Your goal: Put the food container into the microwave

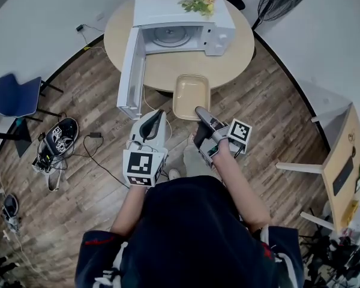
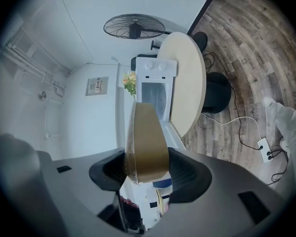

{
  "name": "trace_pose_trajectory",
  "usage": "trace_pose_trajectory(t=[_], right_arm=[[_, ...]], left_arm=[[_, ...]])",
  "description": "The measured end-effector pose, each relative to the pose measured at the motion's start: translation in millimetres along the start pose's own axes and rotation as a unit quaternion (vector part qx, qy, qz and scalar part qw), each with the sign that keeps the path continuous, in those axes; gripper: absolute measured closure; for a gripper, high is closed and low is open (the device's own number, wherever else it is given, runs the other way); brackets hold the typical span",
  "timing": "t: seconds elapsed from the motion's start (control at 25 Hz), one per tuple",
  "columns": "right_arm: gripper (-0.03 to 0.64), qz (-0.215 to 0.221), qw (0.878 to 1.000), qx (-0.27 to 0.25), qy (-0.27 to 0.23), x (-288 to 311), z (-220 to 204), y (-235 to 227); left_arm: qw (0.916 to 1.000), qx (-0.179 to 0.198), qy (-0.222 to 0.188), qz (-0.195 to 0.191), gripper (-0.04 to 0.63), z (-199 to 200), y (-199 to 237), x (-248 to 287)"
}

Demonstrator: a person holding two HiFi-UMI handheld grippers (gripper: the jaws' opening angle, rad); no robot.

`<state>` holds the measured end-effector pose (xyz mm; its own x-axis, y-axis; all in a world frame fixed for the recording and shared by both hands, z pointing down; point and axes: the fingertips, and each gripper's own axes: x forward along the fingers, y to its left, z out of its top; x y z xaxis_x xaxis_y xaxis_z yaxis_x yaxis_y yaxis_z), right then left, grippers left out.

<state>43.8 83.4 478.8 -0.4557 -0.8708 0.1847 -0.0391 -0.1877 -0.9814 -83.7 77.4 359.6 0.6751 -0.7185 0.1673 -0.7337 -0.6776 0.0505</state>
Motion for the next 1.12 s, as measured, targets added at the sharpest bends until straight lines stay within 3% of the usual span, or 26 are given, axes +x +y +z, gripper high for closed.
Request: trace_pose_trajectory(t=[0.52,1.12], right_arm=[[0.388,0.003,0.999,0.002,0.042,87,77,20],[0.388,-0.032,0.993,0.005,0.118,172,153,27]], left_arm=[[0.9995,0.014,0.017,0.022,0.578,17,41,101],[0.9966,-0.005,0.030,0.076,0.578,40,81,208]])
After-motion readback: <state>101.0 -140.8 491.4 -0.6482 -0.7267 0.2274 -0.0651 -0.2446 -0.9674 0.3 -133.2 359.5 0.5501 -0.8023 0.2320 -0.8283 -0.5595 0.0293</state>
